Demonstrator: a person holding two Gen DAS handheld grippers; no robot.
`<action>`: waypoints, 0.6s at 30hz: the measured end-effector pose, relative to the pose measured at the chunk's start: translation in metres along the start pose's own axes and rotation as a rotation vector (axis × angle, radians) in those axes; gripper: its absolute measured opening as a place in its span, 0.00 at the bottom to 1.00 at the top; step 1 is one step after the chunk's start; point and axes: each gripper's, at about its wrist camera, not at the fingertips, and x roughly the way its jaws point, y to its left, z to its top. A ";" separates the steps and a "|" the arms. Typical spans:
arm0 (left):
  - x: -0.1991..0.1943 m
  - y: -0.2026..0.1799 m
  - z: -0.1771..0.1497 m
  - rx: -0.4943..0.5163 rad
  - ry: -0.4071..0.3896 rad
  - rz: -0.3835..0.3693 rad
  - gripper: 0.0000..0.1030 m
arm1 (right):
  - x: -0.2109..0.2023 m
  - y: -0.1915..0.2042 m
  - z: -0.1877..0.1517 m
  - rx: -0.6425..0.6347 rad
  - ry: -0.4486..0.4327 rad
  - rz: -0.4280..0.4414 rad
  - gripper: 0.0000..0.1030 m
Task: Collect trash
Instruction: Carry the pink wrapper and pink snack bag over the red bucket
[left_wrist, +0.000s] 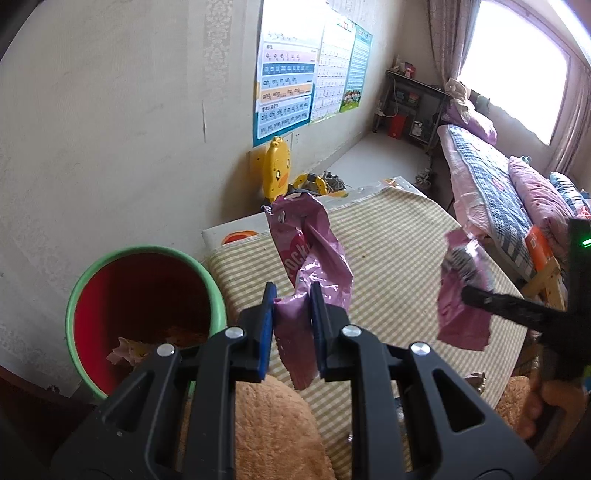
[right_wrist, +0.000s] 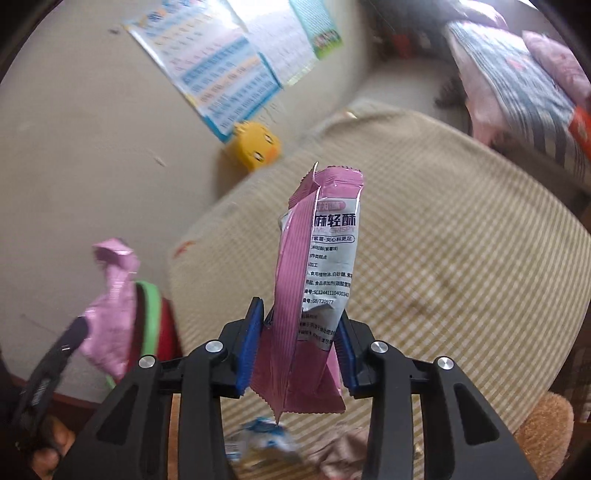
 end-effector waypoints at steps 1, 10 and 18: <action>0.000 0.002 0.001 -0.002 -0.004 0.007 0.17 | -0.004 0.006 0.000 -0.012 -0.010 0.006 0.35; -0.003 0.041 0.005 -0.057 -0.035 0.088 0.17 | -0.020 0.077 0.006 -0.143 -0.072 0.077 0.34; -0.002 0.083 -0.003 -0.125 -0.015 0.132 0.17 | 0.024 0.116 -0.004 -0.282 0.067 0.014 0.40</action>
